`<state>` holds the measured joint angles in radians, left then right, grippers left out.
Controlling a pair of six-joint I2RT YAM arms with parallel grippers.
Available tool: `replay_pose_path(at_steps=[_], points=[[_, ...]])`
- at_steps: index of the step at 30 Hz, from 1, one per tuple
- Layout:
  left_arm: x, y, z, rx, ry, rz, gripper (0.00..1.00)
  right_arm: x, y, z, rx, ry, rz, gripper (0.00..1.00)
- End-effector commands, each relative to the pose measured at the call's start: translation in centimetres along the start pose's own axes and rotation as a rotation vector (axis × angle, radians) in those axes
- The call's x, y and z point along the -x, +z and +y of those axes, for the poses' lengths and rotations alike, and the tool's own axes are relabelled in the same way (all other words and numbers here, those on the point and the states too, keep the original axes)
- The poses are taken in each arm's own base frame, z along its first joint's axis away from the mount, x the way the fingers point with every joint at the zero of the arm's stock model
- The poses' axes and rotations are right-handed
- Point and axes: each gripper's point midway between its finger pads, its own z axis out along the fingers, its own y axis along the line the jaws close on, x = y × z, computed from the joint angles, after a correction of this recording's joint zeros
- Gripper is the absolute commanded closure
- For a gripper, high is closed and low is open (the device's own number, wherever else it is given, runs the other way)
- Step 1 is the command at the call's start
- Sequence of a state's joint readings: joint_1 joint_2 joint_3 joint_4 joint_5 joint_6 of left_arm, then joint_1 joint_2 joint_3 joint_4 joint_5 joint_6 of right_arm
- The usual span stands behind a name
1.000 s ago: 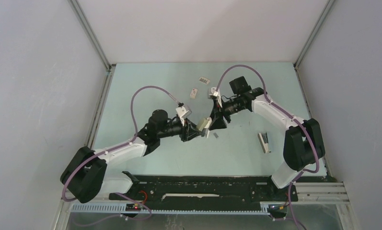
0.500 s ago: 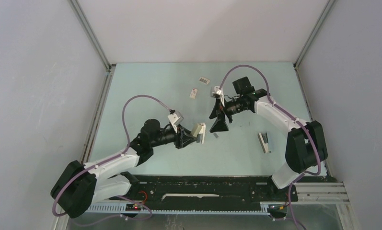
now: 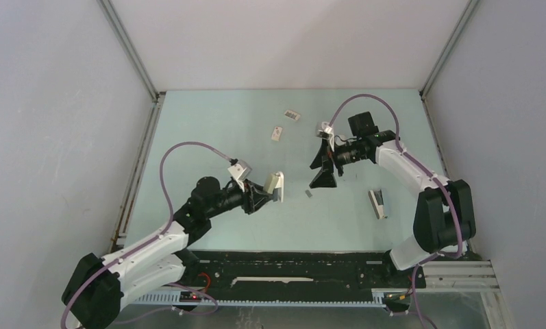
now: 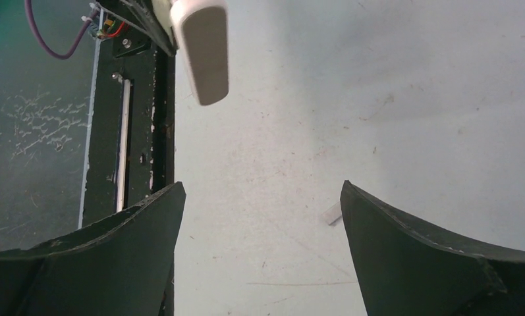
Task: Unload the staples from the stapler
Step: Place the stapler at the center of the board.
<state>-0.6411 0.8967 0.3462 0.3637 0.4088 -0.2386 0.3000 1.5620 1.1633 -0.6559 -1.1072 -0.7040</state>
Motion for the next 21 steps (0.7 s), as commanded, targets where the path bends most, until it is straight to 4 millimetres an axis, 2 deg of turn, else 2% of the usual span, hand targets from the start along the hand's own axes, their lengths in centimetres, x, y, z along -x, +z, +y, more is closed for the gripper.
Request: replay_pose_path(at_steps=[1,6,10,12,16,21], points=[[1.1,-0.5,2.0,0.147,-0.058,-0.001,1.0,1.1,-1.5,0.8,-0.012,-0.049,-0.044,0.02],[2.1,-0.8,4.8,0.293,-0.172,0.011,1.0,0.3,-2.6,0.9,-0.029,-0.025,-0.057,0.02],[2.5,-1.5,8.6,0.439,-0.303,0.019,1.0,-0.2,-3.3,0.8,-0.05,-0.01,-0.068,0.02],[2.9,-2.4,11.0,0.561,-0.355,0.022,1.0,-0.6,-3.6,0.8,-0.058,0.005,-0.074,0.02],[2.2,-4.9,15.7,0.823,-0.458,0.091,1.0,-1.3,-4.3,0.5,-0.084,0.027,-0.088,0.03],[1.9,-8.3,20.4,1.076,-0.527,0.199,1.0,-1.5,-5.3,0.0,-0.111,0.047,-0.117,0.03]])
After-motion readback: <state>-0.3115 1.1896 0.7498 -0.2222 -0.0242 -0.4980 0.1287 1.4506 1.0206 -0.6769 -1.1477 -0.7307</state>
